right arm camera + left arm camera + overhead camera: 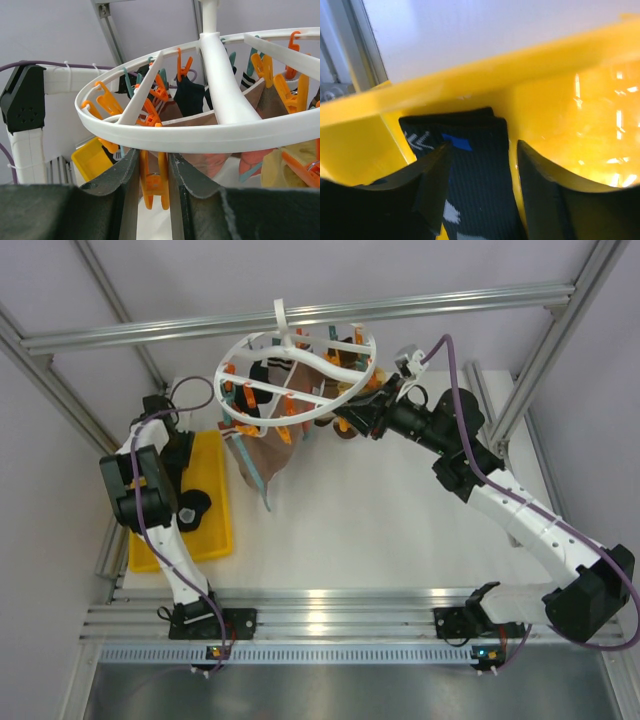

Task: Clip the socks to the hanger
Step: Adjust the sock in the bin.

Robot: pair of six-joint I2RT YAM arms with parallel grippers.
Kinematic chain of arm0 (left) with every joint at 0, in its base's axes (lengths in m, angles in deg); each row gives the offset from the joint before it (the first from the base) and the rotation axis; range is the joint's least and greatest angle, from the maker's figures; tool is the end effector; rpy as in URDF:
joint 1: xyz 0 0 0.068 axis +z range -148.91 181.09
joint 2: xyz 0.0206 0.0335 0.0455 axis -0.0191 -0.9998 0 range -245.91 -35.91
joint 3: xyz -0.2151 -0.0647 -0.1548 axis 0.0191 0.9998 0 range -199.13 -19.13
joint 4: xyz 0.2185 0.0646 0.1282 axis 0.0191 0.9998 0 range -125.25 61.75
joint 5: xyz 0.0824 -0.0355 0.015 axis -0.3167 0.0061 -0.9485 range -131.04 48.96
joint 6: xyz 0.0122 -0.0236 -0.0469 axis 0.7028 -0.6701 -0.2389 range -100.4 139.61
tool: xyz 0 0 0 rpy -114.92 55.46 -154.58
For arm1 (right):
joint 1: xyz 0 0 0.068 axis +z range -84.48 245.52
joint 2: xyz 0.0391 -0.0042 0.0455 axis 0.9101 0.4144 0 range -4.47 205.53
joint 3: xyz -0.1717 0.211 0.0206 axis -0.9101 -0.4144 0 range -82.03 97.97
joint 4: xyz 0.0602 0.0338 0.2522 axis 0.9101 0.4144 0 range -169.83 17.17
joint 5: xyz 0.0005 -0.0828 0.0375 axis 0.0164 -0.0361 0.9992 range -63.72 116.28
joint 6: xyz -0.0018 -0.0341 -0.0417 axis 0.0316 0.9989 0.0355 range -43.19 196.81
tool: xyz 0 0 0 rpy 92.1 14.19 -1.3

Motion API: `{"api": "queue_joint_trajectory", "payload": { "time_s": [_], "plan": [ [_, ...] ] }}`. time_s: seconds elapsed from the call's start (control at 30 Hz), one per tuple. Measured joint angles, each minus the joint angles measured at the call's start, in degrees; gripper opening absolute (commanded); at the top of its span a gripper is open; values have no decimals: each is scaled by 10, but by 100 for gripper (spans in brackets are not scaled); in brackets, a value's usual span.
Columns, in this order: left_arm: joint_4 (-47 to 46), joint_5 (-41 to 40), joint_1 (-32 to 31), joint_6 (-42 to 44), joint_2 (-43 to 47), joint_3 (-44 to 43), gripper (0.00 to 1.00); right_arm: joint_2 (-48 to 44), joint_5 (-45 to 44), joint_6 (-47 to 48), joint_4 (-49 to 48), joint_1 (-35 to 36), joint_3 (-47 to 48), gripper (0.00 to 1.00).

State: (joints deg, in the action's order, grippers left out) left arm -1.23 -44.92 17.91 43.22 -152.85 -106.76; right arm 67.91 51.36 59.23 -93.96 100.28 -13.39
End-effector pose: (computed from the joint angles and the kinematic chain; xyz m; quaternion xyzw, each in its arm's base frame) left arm 0.4127 0.1272 0.1834 0.0499 0.9712 0.1106 0.2050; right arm 0.2322 0.1795 0.4282 -0.2583 0.5929 0.4555 0.6117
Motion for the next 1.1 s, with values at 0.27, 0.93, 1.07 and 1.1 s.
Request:
{"api": "queue_joint_trajectory", "payload": {
  "time_s": [0.27, 0.93, 1.07, 1.1],
  "plan": [
    [-2, 10, 10, -11, -18, -12, 15, 0, 1, 0, 0, -1, 0, 0],
    [40, 15, 10, -11, 198, 39, 0, -1, 0, 5, 4, -1, 0, 0],
    [49, 30, 10, -10, 252, 39, 0, -3, 0, 9, 6, -1, 0, 0],
    [52, 36, 10, -9, 263, 39, 0, -3, 0, 10, 6, -1, 0, 0]
  ]
}}
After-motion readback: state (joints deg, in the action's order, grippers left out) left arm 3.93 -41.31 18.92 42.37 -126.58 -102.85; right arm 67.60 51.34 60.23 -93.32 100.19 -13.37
